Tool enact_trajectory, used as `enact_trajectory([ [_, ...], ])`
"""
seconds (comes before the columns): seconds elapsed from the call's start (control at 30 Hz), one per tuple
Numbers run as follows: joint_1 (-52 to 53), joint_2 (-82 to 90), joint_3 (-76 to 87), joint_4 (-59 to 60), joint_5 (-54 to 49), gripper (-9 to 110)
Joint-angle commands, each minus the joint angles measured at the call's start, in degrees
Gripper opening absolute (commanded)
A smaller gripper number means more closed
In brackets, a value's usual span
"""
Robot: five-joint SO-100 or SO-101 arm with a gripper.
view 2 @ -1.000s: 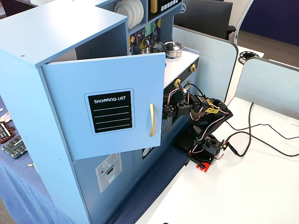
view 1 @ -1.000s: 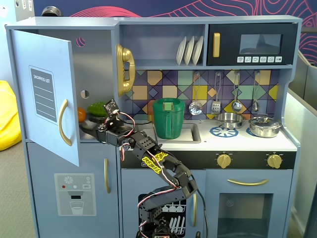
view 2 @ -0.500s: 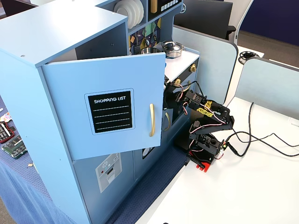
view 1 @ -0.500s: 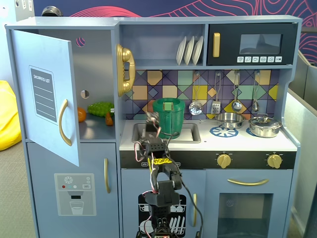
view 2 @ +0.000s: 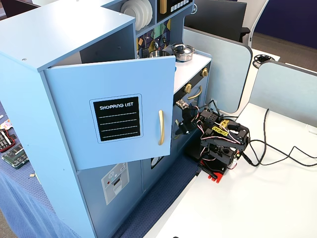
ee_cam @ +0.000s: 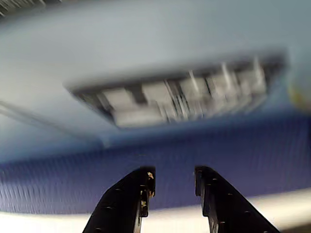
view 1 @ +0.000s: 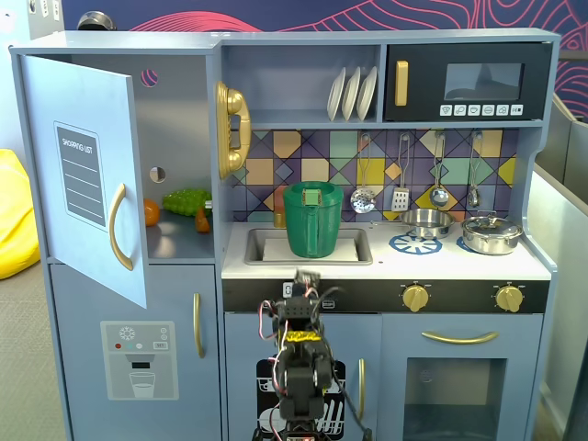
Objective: Open the left cabinet door
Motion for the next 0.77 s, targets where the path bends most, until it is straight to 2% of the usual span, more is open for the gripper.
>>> enact_trajectory([
  [0.0, 0.8, 5.3, 4.2, 4.8, 2.5, 0],
  [0.4, -0.2, 12.5, 8.4, 14.5, 6.9, 0],
  [0.53, -0.4, 12.8, 8.4, 21.7, -5.7, 0],
  [0.73, 0.4, 12.8, 8.4, 26.8, -13.1, 0],
])
